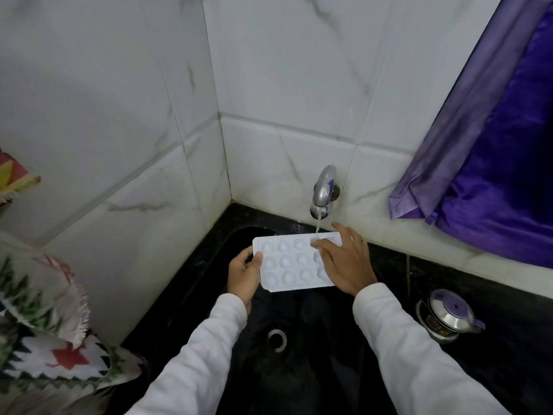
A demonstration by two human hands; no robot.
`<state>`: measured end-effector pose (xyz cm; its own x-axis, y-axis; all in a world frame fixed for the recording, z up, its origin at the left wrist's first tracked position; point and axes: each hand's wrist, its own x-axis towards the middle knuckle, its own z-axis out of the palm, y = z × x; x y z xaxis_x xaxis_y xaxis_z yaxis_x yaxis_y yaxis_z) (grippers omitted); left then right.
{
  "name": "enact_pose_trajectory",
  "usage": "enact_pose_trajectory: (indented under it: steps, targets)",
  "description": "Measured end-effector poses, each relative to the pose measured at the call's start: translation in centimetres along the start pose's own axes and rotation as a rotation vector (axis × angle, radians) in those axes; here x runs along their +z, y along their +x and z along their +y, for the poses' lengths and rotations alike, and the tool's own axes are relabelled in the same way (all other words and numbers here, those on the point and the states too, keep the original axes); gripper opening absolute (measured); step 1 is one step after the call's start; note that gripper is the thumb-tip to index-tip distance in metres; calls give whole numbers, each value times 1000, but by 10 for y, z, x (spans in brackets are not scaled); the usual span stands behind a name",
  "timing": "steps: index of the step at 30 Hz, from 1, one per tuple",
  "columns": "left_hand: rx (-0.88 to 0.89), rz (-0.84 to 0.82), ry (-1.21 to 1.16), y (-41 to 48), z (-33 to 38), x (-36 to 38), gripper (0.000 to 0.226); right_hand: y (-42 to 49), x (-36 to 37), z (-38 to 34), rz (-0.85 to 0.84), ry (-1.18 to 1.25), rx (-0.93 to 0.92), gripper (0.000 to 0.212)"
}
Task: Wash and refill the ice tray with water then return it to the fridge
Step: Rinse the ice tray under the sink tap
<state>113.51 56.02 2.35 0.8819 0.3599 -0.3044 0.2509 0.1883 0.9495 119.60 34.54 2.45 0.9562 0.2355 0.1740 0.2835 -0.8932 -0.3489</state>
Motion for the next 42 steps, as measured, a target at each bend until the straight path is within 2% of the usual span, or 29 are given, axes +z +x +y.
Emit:
enact_pose_trajectory:
  steps: [13,19,22,26,30,34,42]
  targets:
    - [9,3,-28,-2,8,2,25,0,-9,-7,-78,9,35,68]
    - [4,16,-37,-4,10,2,24,-2,-9,-9,-134,-35,12,52]
    - [9,20,-27,-4,12,3,24,0,-7,-10,-164,20,39,36]
    - [0,42,-24,-3,10,2,22,4,-6,-8,-198,80,10,34]
    - [-21,68,-21,8,9,-1,21,5,-7,-1,-35,193,-28,28]
    - [-54,99,-47,16,9,0,20,3,-3,6,42,163,-57,33]
    - [-60,99,-50,20,8,4,23,-3,1,2,-30,-23,-46,46]
